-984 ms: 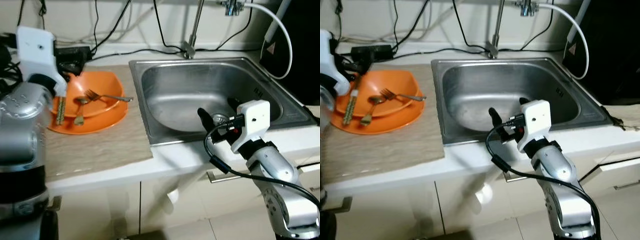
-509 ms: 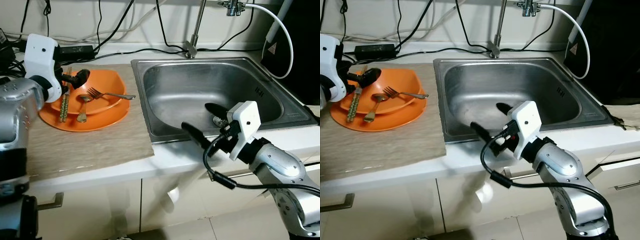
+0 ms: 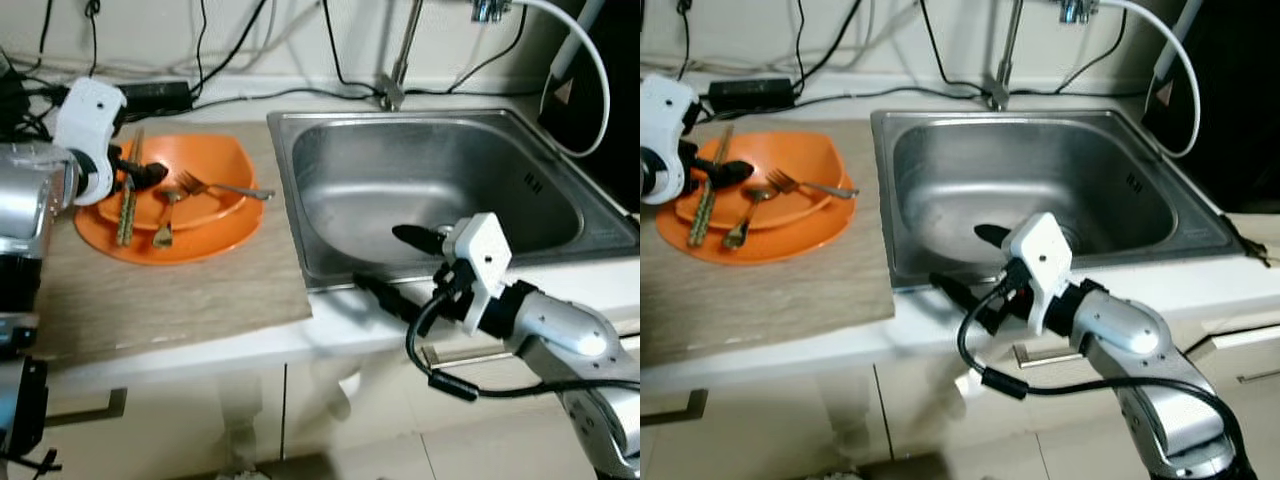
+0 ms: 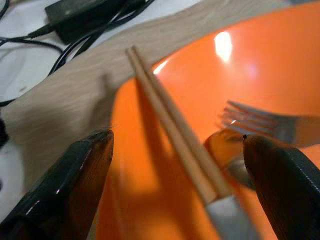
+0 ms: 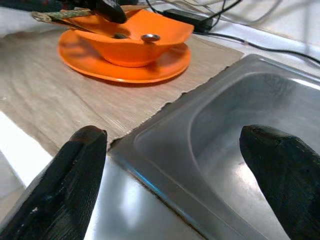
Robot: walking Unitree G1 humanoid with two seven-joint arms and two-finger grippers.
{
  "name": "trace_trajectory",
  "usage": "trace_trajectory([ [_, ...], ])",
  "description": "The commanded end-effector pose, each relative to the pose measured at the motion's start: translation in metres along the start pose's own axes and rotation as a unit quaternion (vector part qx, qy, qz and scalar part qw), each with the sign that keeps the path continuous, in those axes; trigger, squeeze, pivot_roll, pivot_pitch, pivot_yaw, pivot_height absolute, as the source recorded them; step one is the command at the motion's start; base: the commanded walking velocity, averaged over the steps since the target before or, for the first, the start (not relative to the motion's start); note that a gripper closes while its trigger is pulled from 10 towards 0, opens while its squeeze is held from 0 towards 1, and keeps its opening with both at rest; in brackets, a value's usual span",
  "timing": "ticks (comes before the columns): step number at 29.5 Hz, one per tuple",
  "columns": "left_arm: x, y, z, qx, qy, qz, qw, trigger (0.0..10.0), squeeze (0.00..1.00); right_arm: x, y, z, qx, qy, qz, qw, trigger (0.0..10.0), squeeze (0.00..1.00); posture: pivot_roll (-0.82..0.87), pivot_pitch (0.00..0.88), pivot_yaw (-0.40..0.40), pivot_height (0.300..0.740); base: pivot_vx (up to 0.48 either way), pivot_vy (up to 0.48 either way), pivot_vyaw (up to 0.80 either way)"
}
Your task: Kitchen organization
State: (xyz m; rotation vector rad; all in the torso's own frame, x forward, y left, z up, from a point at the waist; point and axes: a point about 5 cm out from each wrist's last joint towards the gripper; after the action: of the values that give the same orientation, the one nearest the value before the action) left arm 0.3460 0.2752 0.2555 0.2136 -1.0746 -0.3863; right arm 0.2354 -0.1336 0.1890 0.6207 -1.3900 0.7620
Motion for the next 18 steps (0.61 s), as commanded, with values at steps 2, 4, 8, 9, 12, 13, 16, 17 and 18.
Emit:
trace_trajectory([
  [2, 0.013, 0.0014, 0.0026, -0.01, -0.015, -0.004, 1.0, 10.0, 0.0, -0.0004, 0.0035, 0.0025, 0.011, 0.007, -0.001, 1.0, 10.0, 0.0, 0.02, 0.011, -0.061, 0.74, 0.0, 0.0, 0.0],
  [4, 0.0135, 0.0014, 0.0027, -0.012, -0.014, -0.004, 1.0, 10.0, 0.0, -0.0007, 0.0032, 0.0033, 0.009, 0.009, -0.001, 1.0, 10.0, 0.0, 0.01, 0.012, -0.061, 0.74, 0.0, 0.0, 0.0],
  [8, 0.0128, 0.0008, 0.0026, -0.022, -0.008, -0.008, 1.0, 10.0, 0.0, -0.0006, 0.0028, 0.0044, 0.008, 0.011, 0.0, 1.0, 10.0, 0.0, 0.01, 0.014, -0.064, 0.74, 0.0, 0.0, 0.0],
  [9, 0.0128, 0.0008, 0.0026, -0.022, -0.008, -0.008, 1.0, 10.0, 0.0, -0.0006, 0.0028, 0.0044, 0.008, 0.011, 0.0, 1.0, 10.0, 0.0, 0.01, 0.014, -0.064, 0.74, 0.0, 0.0, 0.0],
  [12, 0.0122, -0.0002, 0.0021, -0.029, -0.006, -0.01, 0.999, 10.0, 0.0, -0.0006, 0.0027, 0.0046, 0.008, 0.013, 0.0, 1.0, 10.0, 0.0, 0.02, 0.015, -0.065, 0.74, 0.0, 0.0, 0.0],
  [13, 0.0114, -0.0014, 0.0017, -0.034, -0.003, -0.014, 0.999, 10.0, 0.0, -0.0008, 0.0023, 0.0047, 0.009, 0.015, 0.001, 1.0, 10.0, 0.0, 0.02, 0.017, -0.065, 0.74, 0.0, 0.0, 0.0],
  [16, 0.0101, -0.0021, 0.0012, -0.036, 0.001, -0.018, 0.999, 10.0, 0.0, -0.0011, 0.0023, 0.0047, 0.01, 0.016, 0.002, 1.0, 10.0, 0.0, 0.02, 0.018, -0.066, 0.74, 0.0, 0.0, 0.0],
  [17, 0.0096, -0.0026, 0.0012, -0.04, 0.002, -0.019, 0.999, 9.9, 0.0, -0.0014, 0.0027, 0.0047, 0.011, 0.018, 0.001, 1.0, 10.0, 0.0, 0.02, 0.019, -0.066, 0.74, 0.0, 0.0, 0.0],
  [18, 0.0096, -0.0026, 0.0012, -0.04, 0.002, -0.019, 0.999, 9.9, 0.0, -0.0014, 0.0027, 0.0047, 0.011, 0.018, 0.001, 1.0, 10.0, 0.0, 0.02, 0.019, -0.066, 0.74, 0.0, 0.0, 0.0],
])
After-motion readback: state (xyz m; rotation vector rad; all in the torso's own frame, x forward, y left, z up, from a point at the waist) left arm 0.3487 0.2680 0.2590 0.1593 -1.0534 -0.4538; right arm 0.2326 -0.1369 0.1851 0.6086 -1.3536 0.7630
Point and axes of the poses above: a point about 5 cm out from each wrist's last joint towards the gripper, its own z axis pointing back from the gripper into the wrist, its own x axis along the axis of the wrist's last joint, y = z × x, and after that the axes turned 4 degrees about -z, right-handed
